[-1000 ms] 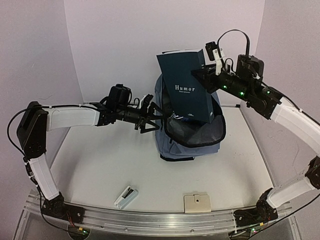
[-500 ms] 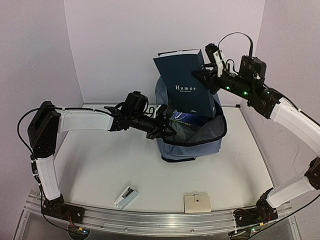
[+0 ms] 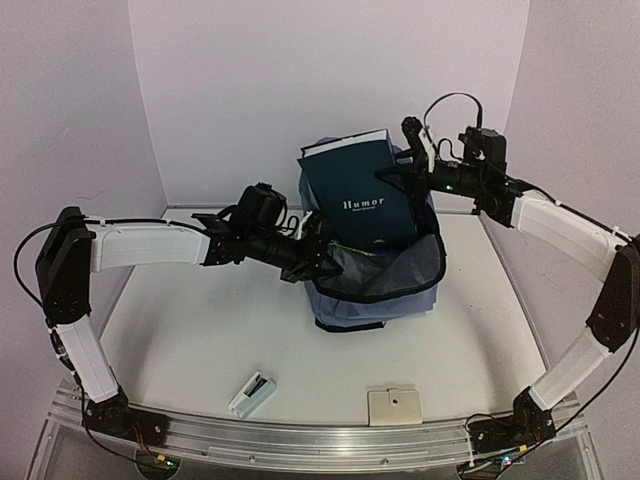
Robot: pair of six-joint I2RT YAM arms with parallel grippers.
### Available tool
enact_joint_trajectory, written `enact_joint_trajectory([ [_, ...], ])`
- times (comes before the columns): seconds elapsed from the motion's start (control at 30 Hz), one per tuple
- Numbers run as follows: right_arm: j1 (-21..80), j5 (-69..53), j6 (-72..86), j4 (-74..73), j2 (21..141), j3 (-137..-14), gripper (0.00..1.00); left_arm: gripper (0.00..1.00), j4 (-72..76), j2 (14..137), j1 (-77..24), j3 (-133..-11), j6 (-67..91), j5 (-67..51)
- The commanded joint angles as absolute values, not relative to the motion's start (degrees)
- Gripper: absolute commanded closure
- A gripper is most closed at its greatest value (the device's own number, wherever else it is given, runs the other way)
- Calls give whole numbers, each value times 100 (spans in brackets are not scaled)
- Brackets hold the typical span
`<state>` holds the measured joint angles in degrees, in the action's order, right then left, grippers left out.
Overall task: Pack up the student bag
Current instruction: Move the student bag to the center of the board, then place the book in the student bag.
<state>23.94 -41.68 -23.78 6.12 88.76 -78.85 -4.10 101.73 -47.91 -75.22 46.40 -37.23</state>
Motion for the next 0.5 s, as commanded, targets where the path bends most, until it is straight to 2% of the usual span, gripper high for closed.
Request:
enact_joint_trajectory([
  [0.0,2170,-5013,-2238,1002,9123,-7919,100,100,-369,9919,-4887,-7528,4495,-3773],
  [0.2,2166,-4942,-2013,1002,9231,-7453,100,100,-415,9993,-4887,-7626,4449,-3754],
  [0.47,2165,-3915,-1625,1150,8966,-6389,95,100,-296,9973,-4887,-7582,4456,-3740],
])
